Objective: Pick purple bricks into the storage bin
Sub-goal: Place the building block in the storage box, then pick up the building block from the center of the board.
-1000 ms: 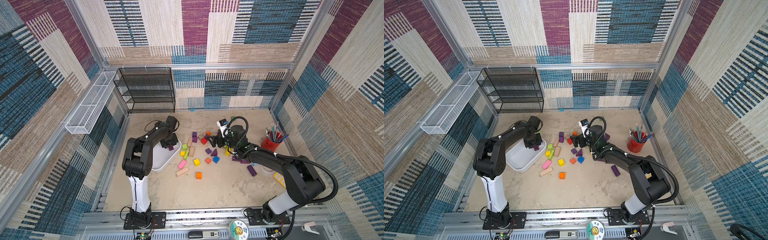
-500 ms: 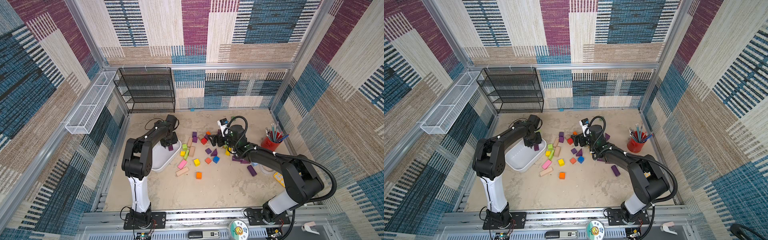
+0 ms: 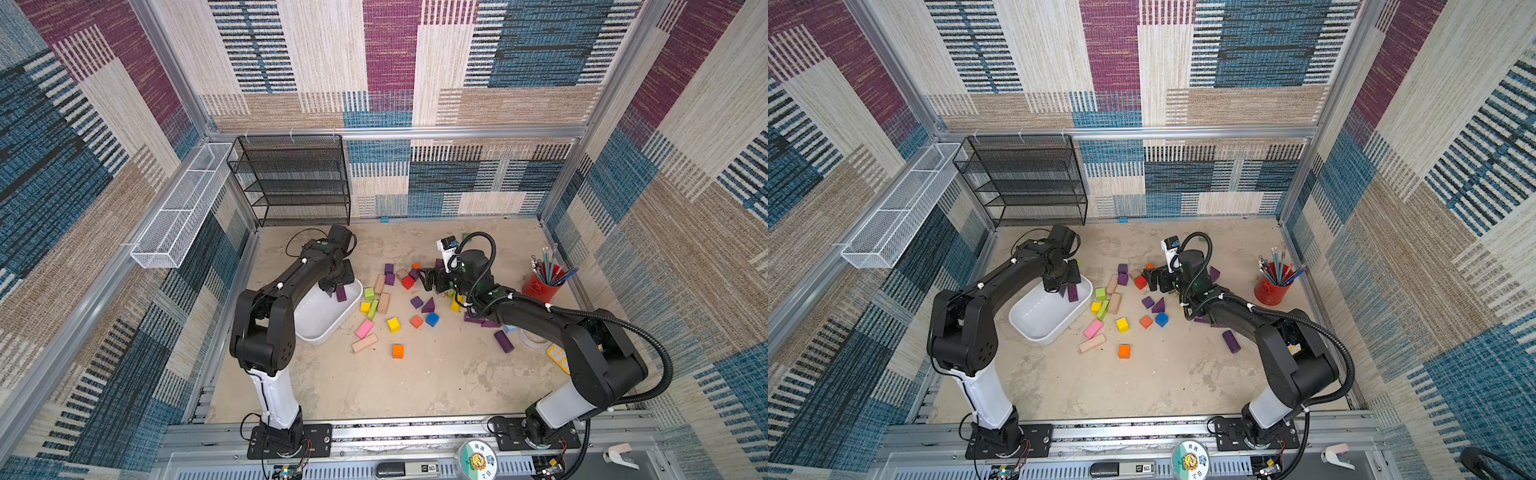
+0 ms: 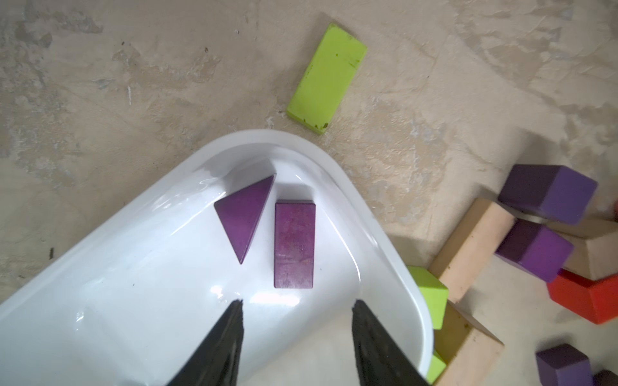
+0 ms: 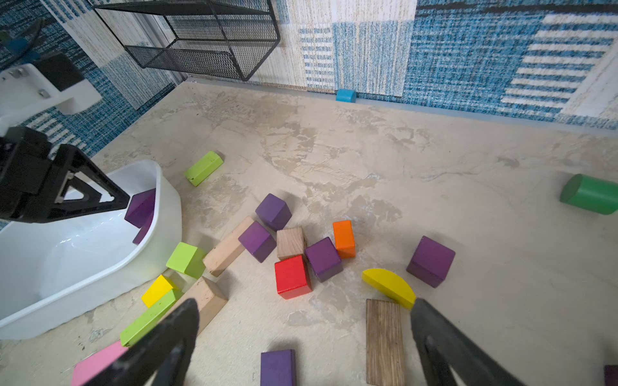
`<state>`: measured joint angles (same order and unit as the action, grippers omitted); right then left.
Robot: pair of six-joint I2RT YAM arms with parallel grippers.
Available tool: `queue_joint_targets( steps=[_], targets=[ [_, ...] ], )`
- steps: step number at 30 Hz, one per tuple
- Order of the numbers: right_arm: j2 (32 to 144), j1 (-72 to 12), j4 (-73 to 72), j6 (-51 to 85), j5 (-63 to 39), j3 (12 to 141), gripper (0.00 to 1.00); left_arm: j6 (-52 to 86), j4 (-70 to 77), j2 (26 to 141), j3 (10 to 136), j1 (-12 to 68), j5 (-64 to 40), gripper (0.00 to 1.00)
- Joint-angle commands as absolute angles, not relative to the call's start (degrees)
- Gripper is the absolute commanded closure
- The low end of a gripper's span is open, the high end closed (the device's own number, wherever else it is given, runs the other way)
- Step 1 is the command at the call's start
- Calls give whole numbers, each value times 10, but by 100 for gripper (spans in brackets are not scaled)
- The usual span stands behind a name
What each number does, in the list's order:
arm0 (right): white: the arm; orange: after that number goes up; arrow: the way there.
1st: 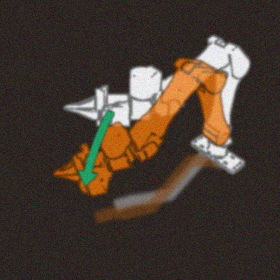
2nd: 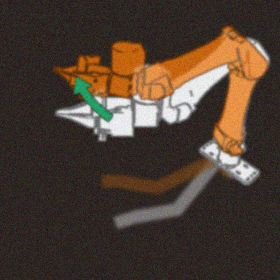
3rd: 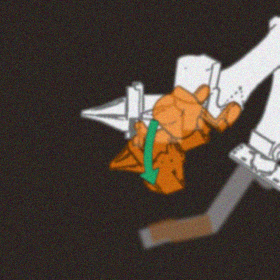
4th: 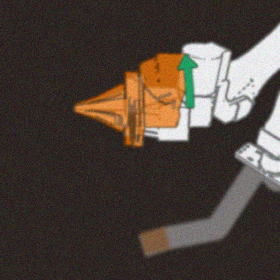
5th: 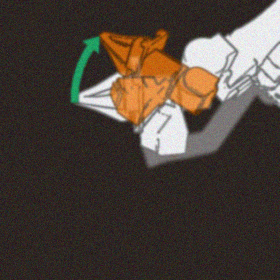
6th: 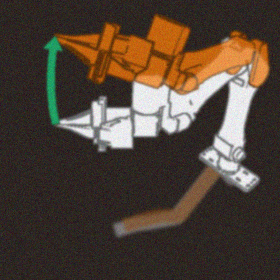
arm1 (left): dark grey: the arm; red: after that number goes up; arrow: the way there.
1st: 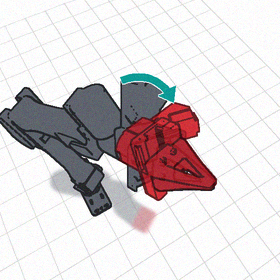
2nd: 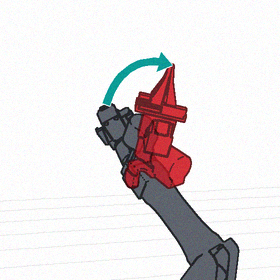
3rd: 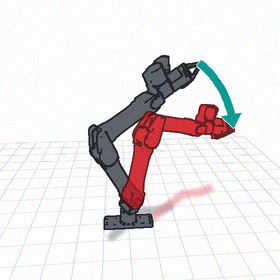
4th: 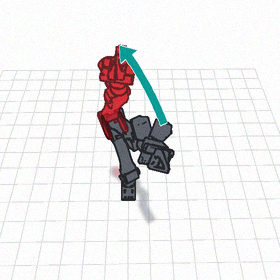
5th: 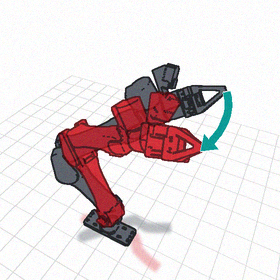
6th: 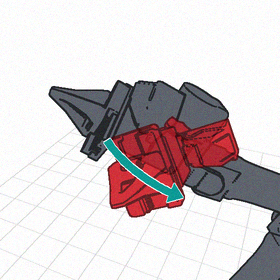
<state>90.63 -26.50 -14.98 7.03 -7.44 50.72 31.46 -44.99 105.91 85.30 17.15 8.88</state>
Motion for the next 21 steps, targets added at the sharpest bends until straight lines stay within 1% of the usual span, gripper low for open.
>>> queue_joint_targets(
  steps=[1, 8, 11, 12, 15, 21],
  targets=[
    [903, -265, -158, 74, -64, 506, 1, 288, -467, 1043, 862, 180, 107, 42],
    [907, -265, -159, 71, -51, 506, 1, 254, -468, 1025, 885, 216, 131, 29],
    [913, -265, -161, 70, -46, 506, 1, 235, -474, 1031, 904, 230, 136, 26],
    [914, -265, -165, 70, -45, 505, 1, 225, -474, 1034, 910, 234, 138, 23],
    [923, -265, -177, 69, -42, 502, 1, 205, -479, 1046, 928, 242, 145, 18],
    [933, -265, -187, 60, -31, 497, 1, 180, -482, 1066, 963, 261, 144, 15]
  ],
)
